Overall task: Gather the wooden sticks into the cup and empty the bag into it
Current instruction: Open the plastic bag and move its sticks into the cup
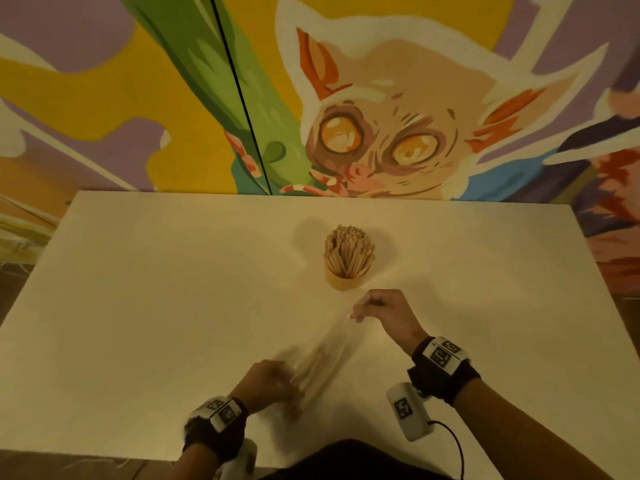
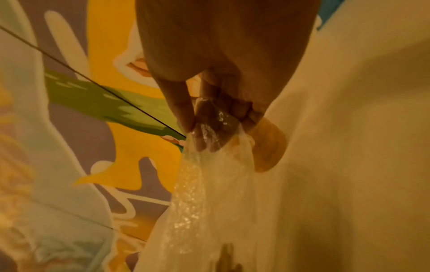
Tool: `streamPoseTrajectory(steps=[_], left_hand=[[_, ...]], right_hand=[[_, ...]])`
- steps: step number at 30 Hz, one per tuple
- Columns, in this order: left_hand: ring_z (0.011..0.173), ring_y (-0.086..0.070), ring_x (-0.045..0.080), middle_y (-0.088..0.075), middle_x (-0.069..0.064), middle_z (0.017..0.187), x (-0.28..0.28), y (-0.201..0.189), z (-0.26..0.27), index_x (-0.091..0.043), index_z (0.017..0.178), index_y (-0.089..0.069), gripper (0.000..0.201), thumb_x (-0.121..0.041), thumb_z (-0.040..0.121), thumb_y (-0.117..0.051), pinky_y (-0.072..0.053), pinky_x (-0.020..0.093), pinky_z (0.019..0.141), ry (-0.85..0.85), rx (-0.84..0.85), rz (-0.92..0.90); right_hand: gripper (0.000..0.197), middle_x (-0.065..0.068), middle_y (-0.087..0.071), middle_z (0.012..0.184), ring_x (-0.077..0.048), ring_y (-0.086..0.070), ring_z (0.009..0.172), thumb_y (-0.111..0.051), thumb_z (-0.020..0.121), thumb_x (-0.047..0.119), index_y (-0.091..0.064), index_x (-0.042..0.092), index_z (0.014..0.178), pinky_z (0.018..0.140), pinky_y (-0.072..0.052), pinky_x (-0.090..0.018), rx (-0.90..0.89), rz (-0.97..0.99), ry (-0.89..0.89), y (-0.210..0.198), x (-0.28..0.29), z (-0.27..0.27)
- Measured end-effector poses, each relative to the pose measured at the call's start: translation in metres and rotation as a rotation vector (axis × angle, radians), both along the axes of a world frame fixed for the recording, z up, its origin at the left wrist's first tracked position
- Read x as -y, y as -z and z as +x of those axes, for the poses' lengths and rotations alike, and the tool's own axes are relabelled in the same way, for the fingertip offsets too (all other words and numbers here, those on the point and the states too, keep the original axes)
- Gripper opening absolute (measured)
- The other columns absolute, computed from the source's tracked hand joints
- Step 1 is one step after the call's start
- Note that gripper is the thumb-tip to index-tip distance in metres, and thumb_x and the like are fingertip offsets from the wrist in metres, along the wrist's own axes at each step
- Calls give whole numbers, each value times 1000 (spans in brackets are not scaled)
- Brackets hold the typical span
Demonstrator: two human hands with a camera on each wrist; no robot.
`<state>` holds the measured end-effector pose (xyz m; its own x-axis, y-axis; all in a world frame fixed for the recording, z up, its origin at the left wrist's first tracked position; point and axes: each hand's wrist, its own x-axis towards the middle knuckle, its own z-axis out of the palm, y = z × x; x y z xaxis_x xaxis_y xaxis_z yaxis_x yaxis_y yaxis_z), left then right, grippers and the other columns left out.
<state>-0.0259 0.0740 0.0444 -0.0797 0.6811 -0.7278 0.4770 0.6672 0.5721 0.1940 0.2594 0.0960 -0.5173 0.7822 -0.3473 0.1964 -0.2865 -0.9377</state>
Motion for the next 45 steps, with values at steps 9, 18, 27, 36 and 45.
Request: streamPoseTrajectory(steps=[9, 18, 27, 36, 45], left_hand=[[73, -65, 14, -70, 1, 80, 24, 2, 2, -11, 78, -74, 31, -33, 59, -86, -47, 30, 66, -831, 537, 57], [85, -64, 29, -72, 13, 86, 15, 0, 7, -13, 88, -58, 18, -28, 95, -50, -49, 39, 71, -1404, 846, 55], [77, -62, 24, -62, 17, 105, 15, 14, 12, -7, 108, -56, 17, -1, 92, -56, -52, 26, 48, -1223, 678, 95], [81, -69, 26, -68, 19, 101, 16, 2, 4, -4, 107, -58, 36, 0, 72, -67, -56, 26, 56, -1139, 728, 166], [65, -65, 18, -68, 11, 86, 11, -2, 1, -7, 105, -62, 55, -27, 61, -87, -50, 26, 46, -1061, 670, 202]], right_hand=[[15, 1, -76, 79, -14, -70, 82, -72, 87, 15, -79, 13, 74, 84, -49, -27, 74, 324, -221, -38, -12, 8], [18, -3, -72, 89, -16, -68, 84, -67, 91, 17, -73, 10, 75, 68, -55, -36, 18, 304, -335, -64, 1, -14], [30, -17, -72, 109, -25, -68, 98, -42, 95, -5, -72, -7, 101, 83, -56, -38, -138, -240, -242, -40, 9, -9], [14, -29, -69, 88, -25, -65, 50, -60, 94, 2, -70, -7, 90, 49, -53, -29, 76, -213, -237, -36, 19, -12], [58, -24, -73, 96, -25, -67, 50, -47, 86, -18, -55, 13, 135, 49, -54, -28, 34, -289, -322, -31, 22, 2]])
